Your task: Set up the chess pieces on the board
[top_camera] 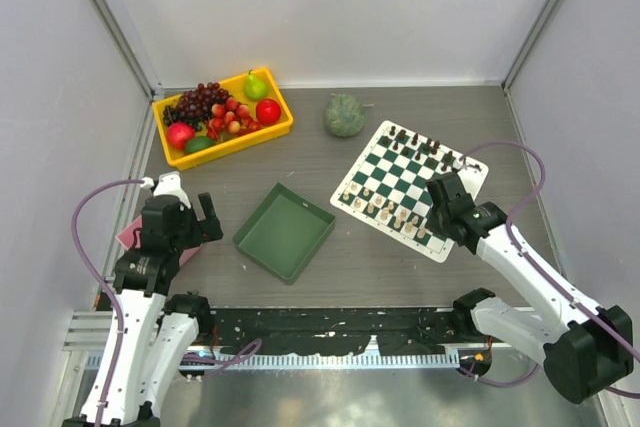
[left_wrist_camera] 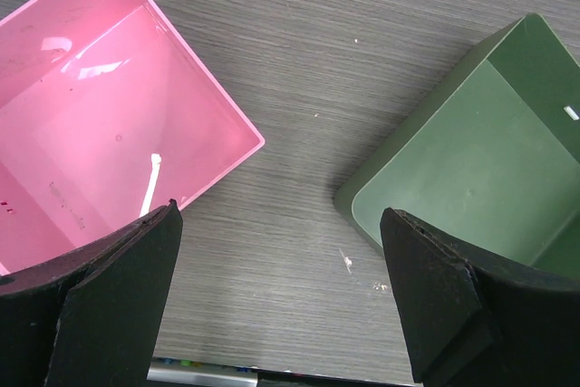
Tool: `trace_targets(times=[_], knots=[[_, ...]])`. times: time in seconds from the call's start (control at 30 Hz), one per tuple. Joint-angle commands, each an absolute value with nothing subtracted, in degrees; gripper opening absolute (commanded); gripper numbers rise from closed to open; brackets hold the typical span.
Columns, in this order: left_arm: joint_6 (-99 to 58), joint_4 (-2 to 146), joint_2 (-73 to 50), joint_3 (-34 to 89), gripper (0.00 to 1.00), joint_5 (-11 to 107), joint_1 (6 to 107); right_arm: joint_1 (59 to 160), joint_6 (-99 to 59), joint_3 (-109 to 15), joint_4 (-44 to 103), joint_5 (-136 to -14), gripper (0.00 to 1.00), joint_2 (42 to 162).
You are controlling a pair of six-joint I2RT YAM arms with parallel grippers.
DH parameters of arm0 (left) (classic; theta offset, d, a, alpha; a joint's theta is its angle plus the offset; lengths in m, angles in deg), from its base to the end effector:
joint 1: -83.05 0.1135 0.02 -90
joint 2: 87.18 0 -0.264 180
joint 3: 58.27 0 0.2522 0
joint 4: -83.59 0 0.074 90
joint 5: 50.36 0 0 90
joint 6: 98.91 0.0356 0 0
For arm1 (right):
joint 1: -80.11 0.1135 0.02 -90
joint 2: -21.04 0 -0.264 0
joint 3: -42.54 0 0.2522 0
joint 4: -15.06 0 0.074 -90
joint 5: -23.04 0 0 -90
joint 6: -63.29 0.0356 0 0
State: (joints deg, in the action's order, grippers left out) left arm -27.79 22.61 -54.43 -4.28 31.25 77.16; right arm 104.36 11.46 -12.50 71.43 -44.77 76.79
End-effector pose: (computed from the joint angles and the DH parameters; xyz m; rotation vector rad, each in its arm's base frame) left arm 0.1169 -0.0068 0.2779 -0.3322 2.2318 -0.0653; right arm 0.1712 0.0624 0.2388 0.4391 2.4220 -0.0359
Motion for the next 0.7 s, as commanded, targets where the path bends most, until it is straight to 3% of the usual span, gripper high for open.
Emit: trace_targets(times=[0.0, 0.67], knots=[[-27.28, 24.48, -54.31, -3.38, 0.99, 31.99, 77.16, 102.00, 13.89, -11.13, 70.92, -46.13, 0.14, 76.50], [-27.28, 24.48, -54.22, -3.46, 0.99, 31.99, 77.16, 93.38, 13.63, -2.60, 63.98, -56.06, 0.12, 77.73]])
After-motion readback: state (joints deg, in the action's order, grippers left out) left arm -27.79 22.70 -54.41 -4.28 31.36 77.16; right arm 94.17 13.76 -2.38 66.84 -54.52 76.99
